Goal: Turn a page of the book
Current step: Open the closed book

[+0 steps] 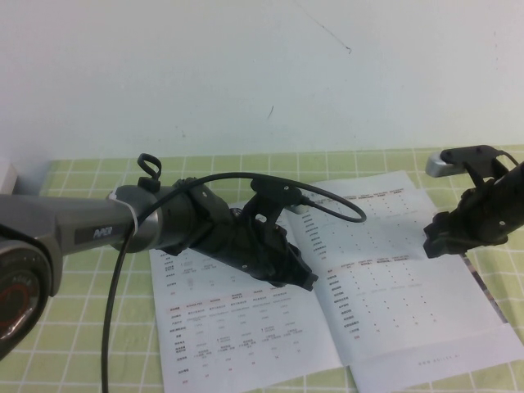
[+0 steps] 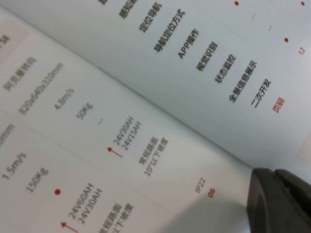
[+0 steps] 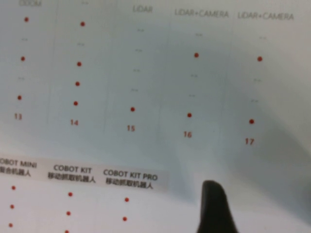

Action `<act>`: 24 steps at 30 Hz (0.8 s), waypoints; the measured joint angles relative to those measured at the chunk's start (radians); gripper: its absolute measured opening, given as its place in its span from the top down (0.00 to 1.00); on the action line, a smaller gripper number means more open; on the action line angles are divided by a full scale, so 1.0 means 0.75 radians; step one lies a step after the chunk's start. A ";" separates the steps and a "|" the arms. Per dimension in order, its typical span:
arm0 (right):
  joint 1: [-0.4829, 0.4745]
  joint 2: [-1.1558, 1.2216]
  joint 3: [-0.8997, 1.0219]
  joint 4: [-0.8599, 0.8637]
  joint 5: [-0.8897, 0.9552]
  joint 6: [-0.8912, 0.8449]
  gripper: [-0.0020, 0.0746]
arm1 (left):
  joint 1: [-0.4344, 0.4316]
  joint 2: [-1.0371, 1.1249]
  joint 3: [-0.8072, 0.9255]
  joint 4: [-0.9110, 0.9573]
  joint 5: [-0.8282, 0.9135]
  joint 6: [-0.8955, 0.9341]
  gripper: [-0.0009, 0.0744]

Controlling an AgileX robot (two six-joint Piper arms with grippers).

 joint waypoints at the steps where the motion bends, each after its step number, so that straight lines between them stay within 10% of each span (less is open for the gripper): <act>1: -0.002 0.000 0.000 0.007 0.000 -0.002 0.44 | 0.000 0.000 0.000 0.000 0.000 0.000 0.99; 24: -0.009 0.006 0.000 0.238 0.084 -0.237 0.53 | 0.000 0.000 0.000 0.000 0.000 0.005 0.99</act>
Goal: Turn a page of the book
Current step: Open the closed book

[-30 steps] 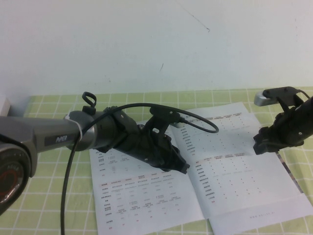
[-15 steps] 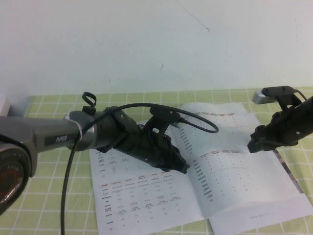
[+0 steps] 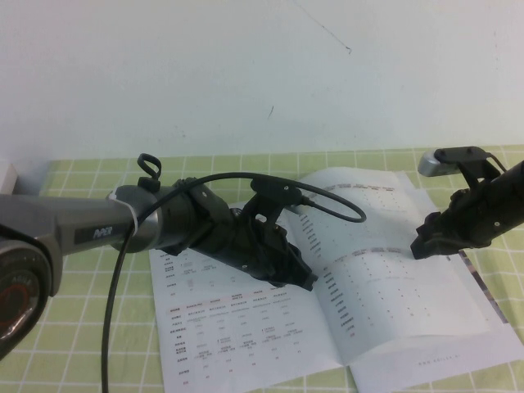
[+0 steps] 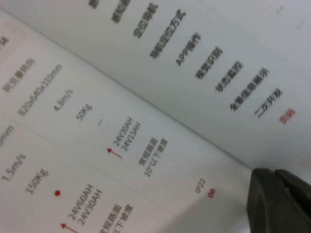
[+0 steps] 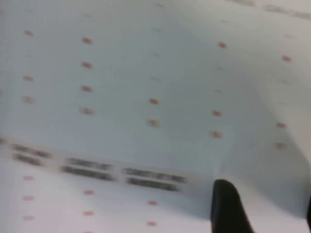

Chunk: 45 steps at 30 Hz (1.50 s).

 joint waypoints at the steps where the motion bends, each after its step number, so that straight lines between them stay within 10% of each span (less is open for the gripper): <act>1: 0.000 0.000 0.000 0.006 0.003 -0.002 0.53 | 0.000 0.000 0.000 0.000 0.000 0.000 0.99; 14: 0.000 0.000 0.000 0.005 0.016 -0.005 0.55 | 0.000 0.000 0.000 -0.002 0.000 0.000 0.99; 27: 0.000 0.000 -0.062 -0.377 0.093 0.142 0.92 | 0.000 0.000 0.000 -0.002 0.000 -0.007 0.99; 35: 0.000 -0.211 -0.038 -0.515 0.286 0.171 0.97 | 0.000 0.000 0.000 -0.002 0.000 -0.005 0.99; 45: 0.000 -0.355 0.330 -0.400 -0.351 0.211 0.97 | 0.000 0.000 0.000 -0.002 0.000 -0.005 0.99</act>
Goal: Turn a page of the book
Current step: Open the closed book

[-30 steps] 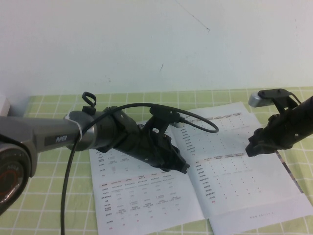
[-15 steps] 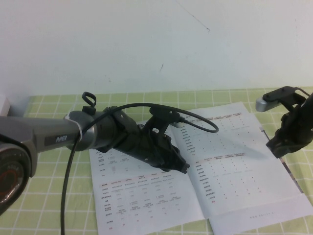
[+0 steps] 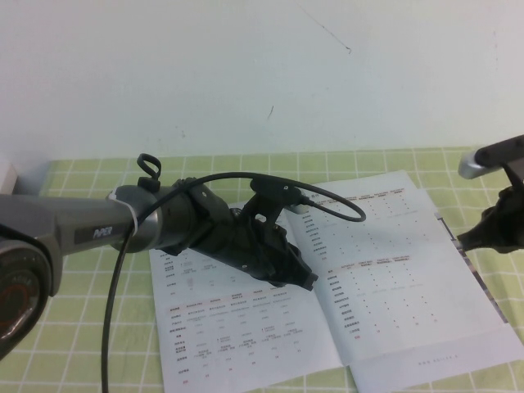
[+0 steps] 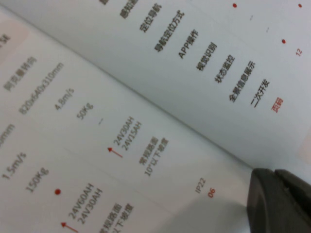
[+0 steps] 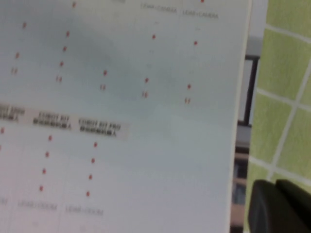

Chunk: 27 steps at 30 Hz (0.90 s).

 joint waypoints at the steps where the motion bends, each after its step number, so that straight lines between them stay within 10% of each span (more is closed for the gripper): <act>1: 0.000 0.030 0.000 0.057 -0.032 0.002 0.96 | 0.000 0.000 0.000 0.000 0.000 0.000 0.99; 12: 0.000 0.276 -0.204 0.171 0.150 -0.091 0.46 | 0.000 0.000 0.000 0.000 0.000 0.000 0.99; 27: 0.000 0.286 -0.221 0.324 0.215 -0.209 0.49 | 0.000 0.000 0.000 0.000 0.000 0.004 0.99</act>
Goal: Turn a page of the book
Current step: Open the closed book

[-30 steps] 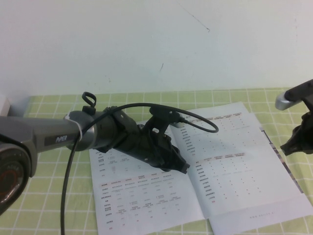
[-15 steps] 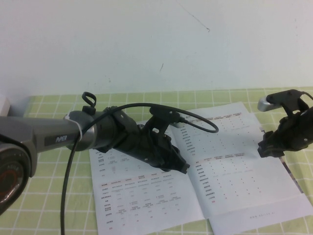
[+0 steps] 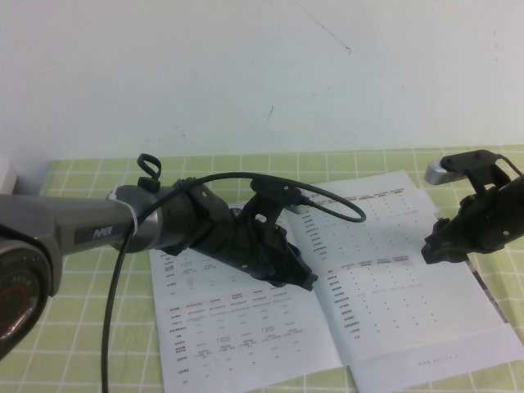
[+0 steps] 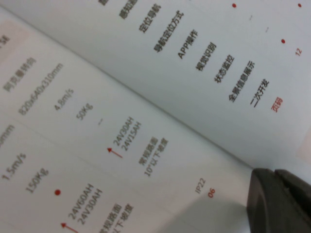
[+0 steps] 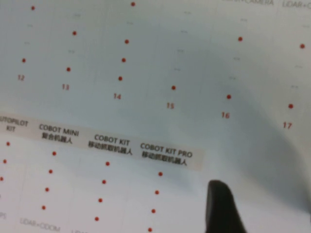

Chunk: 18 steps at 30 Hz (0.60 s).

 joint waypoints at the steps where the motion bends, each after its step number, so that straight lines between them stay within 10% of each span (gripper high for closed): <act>1: 0.000 0.000 0.000 0.005 0.000 -0.006 0.49 | 0.000 0.000 0.000 0.000 0.000 0.000 0.99; 18: 0.002 0.024 -0.014 -0.093 0.008 -0.016 0.61 | 0.000 0.000 0.000 0.000 0.000 0.000 0.99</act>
